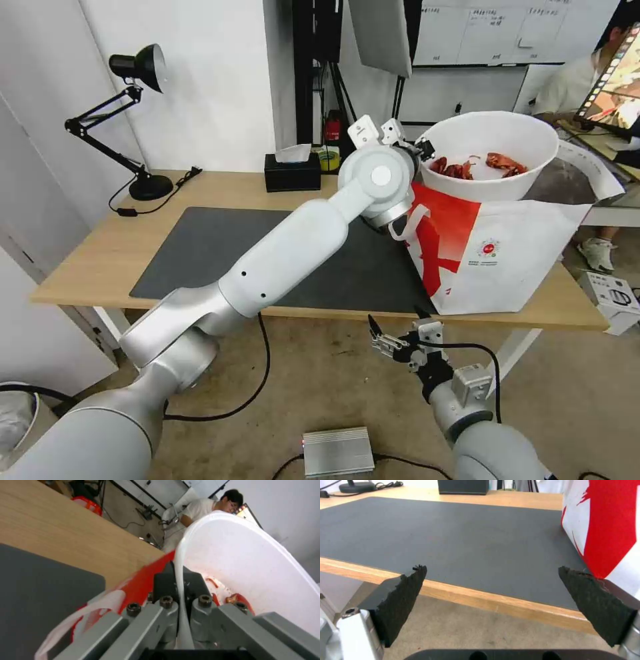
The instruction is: Pick up the trash from the table and place it into the takeout bag.
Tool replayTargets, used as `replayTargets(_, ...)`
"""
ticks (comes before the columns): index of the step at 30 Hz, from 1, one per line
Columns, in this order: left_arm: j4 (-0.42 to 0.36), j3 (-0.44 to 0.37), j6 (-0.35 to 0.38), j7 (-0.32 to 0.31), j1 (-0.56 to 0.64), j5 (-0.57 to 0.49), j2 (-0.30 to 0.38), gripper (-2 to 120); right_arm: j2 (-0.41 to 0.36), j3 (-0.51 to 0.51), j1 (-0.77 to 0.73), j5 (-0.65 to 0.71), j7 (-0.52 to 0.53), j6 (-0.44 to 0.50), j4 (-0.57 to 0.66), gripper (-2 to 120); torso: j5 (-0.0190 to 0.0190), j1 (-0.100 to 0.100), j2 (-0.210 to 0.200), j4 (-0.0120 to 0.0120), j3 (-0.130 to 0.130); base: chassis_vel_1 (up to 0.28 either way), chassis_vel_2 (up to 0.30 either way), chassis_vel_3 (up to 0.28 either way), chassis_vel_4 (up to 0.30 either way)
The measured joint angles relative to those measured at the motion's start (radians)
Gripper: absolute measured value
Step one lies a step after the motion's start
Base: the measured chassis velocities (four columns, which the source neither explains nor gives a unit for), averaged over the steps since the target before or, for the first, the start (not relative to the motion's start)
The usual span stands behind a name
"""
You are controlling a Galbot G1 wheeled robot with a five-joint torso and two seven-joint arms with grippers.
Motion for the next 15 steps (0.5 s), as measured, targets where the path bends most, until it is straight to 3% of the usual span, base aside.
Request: replayTargets(15,-0.025,0.009,0.015,0.025,0.009,0.008,0.042,1,0.000,0.000,0.000,0.000,0.000,0.000,0.000,100,-0.0001,0.000,0.000,0.0000,0.000,0.000,0.000,0.000,0.000)
